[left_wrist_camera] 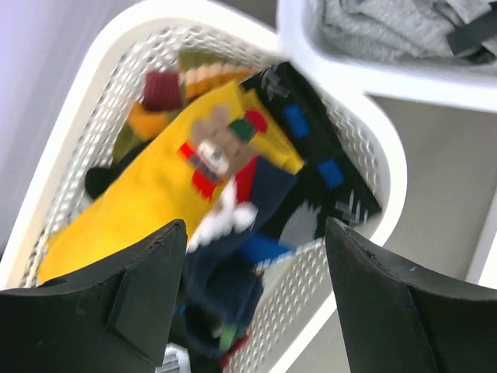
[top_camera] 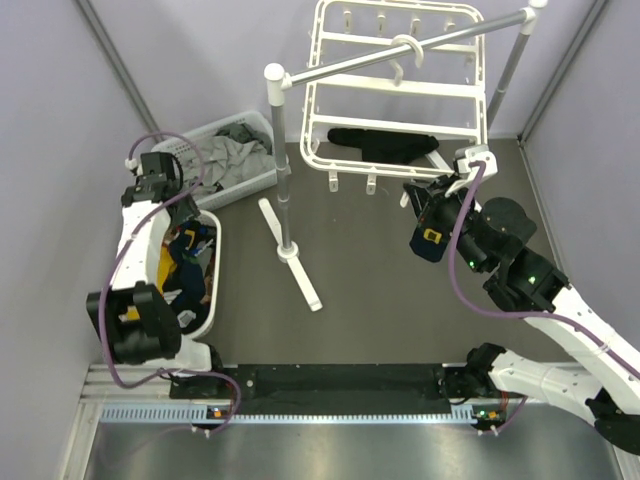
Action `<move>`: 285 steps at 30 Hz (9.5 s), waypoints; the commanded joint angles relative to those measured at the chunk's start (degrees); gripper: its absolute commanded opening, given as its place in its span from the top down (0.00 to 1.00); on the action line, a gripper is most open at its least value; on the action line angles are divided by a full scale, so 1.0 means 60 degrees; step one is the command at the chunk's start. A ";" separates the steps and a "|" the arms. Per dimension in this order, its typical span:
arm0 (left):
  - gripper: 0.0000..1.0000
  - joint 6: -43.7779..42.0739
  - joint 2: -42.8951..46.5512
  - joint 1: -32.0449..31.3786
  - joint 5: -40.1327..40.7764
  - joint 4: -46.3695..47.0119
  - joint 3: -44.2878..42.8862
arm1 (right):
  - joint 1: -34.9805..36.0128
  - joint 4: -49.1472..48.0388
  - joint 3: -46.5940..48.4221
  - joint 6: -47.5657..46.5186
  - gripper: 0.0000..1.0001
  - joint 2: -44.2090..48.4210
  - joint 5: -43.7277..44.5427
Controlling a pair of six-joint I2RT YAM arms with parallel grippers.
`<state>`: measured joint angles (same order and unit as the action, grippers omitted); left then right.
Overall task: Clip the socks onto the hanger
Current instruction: Pick up the sock from the bin, then clamp the sock onto the hanger, then open the clamp at the hanger.
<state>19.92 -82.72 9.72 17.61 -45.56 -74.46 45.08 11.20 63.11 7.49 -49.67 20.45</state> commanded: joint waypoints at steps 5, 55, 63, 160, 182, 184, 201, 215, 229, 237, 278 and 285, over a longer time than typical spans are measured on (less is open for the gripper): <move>0.25 -0.0858 -0.2135 0.0051 -0.0240 -0.0726 -0.1593 | -0.0072 -0.0138 0.0292 -0.0222 1.00 0.0002 -0.0083; 1.00 0.0001 0.5714 -0.2629 -0.9305 0.3722 0.0541 | -0.0101 0.0242 0.0980 -0.0003 1.00 -0.0203 -0.0478; 1.00 0.0431 0.5350 -0.5219 -0.8869 0.6377 0.1525 | -0.0116 0.0257 0.1141 0.0071 1.00 -0.0115 -0.1034; 0.41 -0.2910 0.1408 -0.9177 -0.6072 1.0199 0.0822 | -0.0116 0.0740 0.0673 -0.1643 0.32 0.0485 0.0224; 0.23 -0.4317 0.1321 -1.1272 -0.2232 1.3452 0.2507 | -0.0101 0.0638 0.0453 -0.1848 0.29 0.0661 0.0562; 0.23 -0.4317 0.1291 -1.1331 -0.2056 1.3482 0.2594 | -0.0101 0.0653 0.0438 -0.1863 0.29 0.0661 0.0591; 0.20 -0.5869 0.1189 -1.1434 0.0171 1.5326 0.2932 | -0.0101 0.0653 0.0234 -0.1995 0.29 0.0822 0.0825; 0.42 -0.6001 0.0573 -1.1434 0.0069 1.5606 0.2551 | -0.0101 0.0799 0.0131 -0.2097 0.28 0.1071 0.1001; 0.34 -0.6762 0.0383 -1.2063 0.0638 1.5957 0.2492 | -0.0101 0.0902 -0.0089 -0.1819 0.28 0.1481 0.1031; 0.31 -0.8225 -0.0275 -1.2751 0.2130 1.7113 0.2317 | -0.0101 0.0916 -0.0309 -0.1702 0.28 0.1701 0.1045; 0.79 -0.8346 -0.0365 -1.2884 0.3101 1.7877 0.2360 | -0.0116 0.0916 -0.0353 -0.1746 0.28 0.2009 0.0870; 0.87 -0.7365 0.0411 -1.2884 0.2398 1.6062 0.2170 | -0.0116 0.2200 0.0846 -0.2053 0.28 0.1762 -0.1120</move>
<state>-28.60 -84.93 -67.44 34.74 55.29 -60.53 44.71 20.29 61.41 -3.97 -37.93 21.52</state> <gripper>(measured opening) 0.252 0.719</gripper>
